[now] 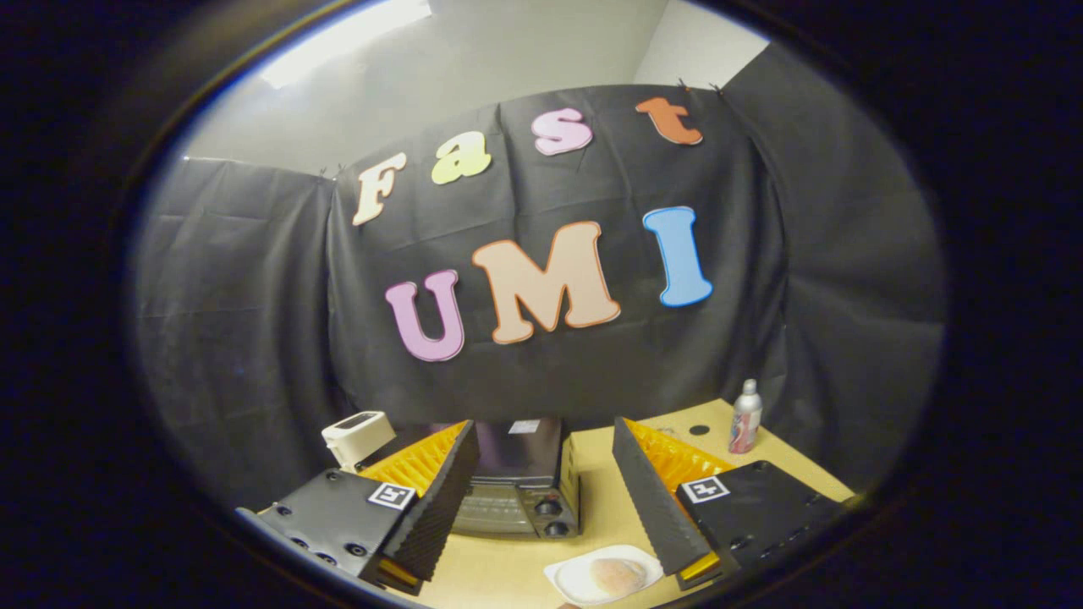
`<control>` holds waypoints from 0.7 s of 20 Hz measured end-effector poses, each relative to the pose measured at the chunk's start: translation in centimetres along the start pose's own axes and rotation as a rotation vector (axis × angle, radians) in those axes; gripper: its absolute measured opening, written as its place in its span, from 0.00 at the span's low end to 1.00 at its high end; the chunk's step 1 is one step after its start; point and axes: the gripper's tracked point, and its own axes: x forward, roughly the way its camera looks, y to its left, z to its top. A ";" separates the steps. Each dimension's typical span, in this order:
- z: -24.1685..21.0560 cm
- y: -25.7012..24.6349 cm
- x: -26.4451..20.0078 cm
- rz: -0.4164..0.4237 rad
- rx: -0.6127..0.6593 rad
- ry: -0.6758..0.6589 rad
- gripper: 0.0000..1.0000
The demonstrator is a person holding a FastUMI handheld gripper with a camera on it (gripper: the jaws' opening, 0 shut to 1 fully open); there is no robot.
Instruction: Open the toaster oven, put the food inside, and close the toaster oven door.
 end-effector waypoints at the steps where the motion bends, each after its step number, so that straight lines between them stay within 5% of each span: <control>1: -1.4 0.5 0.6 0.016 0.010 0.022 0.98; 7: -7.8 3.7 4.6 0.093 0.076 0.087 0.98; 14: -9.5 5.5 9.2 0.028 0.068 -0.025 0.98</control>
